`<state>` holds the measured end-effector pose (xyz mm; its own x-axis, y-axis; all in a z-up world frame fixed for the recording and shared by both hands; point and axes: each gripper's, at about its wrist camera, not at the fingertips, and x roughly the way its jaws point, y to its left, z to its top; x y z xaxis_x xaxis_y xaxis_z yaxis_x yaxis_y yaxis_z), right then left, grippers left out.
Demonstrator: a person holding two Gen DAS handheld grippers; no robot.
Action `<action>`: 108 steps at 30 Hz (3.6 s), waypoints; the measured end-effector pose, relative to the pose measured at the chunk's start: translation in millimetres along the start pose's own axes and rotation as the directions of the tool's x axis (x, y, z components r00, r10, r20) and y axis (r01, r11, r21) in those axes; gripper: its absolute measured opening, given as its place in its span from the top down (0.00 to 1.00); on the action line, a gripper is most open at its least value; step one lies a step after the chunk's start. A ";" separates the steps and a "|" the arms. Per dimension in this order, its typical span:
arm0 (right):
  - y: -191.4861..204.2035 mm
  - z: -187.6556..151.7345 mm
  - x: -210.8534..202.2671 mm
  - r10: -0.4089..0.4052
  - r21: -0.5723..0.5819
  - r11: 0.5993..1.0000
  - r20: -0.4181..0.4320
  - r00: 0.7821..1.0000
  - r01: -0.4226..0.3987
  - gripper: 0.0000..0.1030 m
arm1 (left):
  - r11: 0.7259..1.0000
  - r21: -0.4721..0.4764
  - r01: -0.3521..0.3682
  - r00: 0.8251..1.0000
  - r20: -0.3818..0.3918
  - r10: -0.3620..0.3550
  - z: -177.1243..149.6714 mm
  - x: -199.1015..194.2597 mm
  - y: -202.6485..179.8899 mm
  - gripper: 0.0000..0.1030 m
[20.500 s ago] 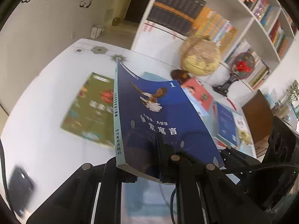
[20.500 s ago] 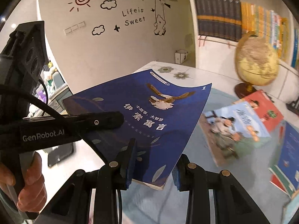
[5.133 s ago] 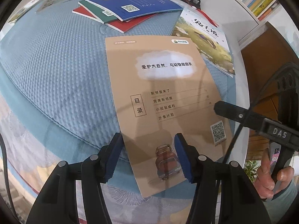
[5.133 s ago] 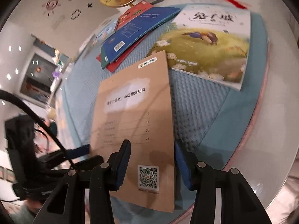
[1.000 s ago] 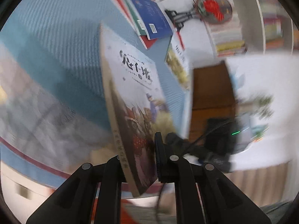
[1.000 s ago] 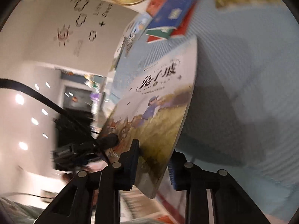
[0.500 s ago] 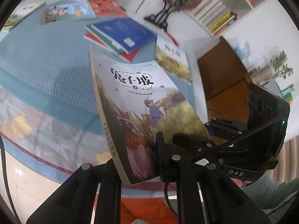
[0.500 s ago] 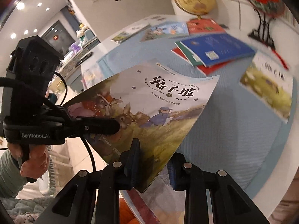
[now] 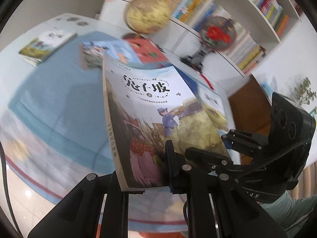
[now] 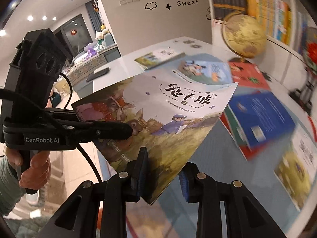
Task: Organize books
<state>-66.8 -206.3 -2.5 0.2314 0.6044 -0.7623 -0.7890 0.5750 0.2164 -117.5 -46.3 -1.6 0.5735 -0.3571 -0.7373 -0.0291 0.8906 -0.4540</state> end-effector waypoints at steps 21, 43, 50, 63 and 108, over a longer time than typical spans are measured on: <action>32.0 269.7 296.9 -0.059 0.257 0.965 0.003 0.998 0.056 0.71 | 1.000 -0.009 -0.028 0.999 -0.017 0.028 229.7 48.2 319.0 0.89; 33.9 281.1 370.9 -0.087 0.334 0.934 -0.133 0.987 0.127 0.52 | 0.928 -0.130 -0.350 0.936 -0.077 0.342 246.8 51.7 397.6 0.61; 22.5 243.2 325.2 -0.134 0.362 0.915 -0.144 0.980 0.178 0.51 | 0.928 -0.067 -0.366 0.930 -0.047 0.364 231.1 25.5 373.7 0.61; -58.5 84.3 137.8 -0.330 0.546 0.748 -0.189 0.925 0.378 0.50 | 0.984 0.152 -0.098 0.993 -0.046 0.106 200.9 54.0 180.4 0.61; -344.1 -153.0 -69.4 -0.507 0.681 0.480 -0.299 0.809 0.553 0.62 | 0.880 0.403 0.252 0.889 -0.456 -0.046 61.8 339.2 -205.7 0.61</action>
<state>101.5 -530.5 -117.4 0.4168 0.0329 -0.9084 0.1364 0.9858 0.0982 133.6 -333.1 -127.4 0.1379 -0.4866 -0.8627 0.4491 0.8070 -0.3834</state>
